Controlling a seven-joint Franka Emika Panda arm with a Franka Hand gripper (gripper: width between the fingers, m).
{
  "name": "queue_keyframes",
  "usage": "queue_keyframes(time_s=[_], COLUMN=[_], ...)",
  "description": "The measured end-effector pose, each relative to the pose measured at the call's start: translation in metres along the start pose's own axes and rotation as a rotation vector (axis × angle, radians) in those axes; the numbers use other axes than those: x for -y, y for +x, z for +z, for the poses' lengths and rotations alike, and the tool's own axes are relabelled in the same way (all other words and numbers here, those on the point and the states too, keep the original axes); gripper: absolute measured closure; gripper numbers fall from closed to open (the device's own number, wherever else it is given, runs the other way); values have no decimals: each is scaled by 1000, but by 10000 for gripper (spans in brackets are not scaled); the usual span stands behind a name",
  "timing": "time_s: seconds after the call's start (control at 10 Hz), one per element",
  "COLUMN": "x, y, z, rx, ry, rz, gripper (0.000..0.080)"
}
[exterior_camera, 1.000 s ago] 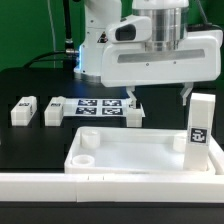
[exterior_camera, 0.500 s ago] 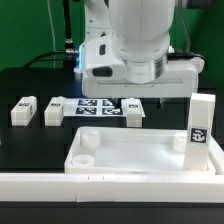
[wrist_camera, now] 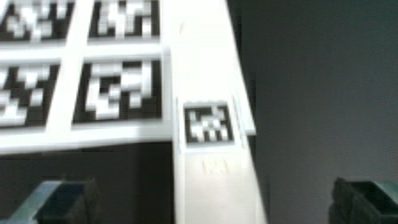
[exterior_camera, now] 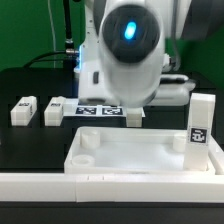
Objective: Assemble desk
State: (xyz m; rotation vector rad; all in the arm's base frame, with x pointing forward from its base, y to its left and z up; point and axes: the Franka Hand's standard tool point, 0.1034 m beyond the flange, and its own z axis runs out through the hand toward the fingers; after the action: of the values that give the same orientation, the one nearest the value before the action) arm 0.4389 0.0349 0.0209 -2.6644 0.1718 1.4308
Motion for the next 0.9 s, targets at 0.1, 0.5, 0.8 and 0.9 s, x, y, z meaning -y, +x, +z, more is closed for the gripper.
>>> queue_keyframes(time_s=[0.1, 0.5, 0.8, 0.9], x=[1, 0, 3, 2], y=[-1, 1, -2, -1], z=[-3, -7, -11, -9], rx=[-16, -58, -67, -66], ry=[-1, -65, -83, -83], rz=[-2, -2, -8, -6], gripper=[150, 150, 150, 150])
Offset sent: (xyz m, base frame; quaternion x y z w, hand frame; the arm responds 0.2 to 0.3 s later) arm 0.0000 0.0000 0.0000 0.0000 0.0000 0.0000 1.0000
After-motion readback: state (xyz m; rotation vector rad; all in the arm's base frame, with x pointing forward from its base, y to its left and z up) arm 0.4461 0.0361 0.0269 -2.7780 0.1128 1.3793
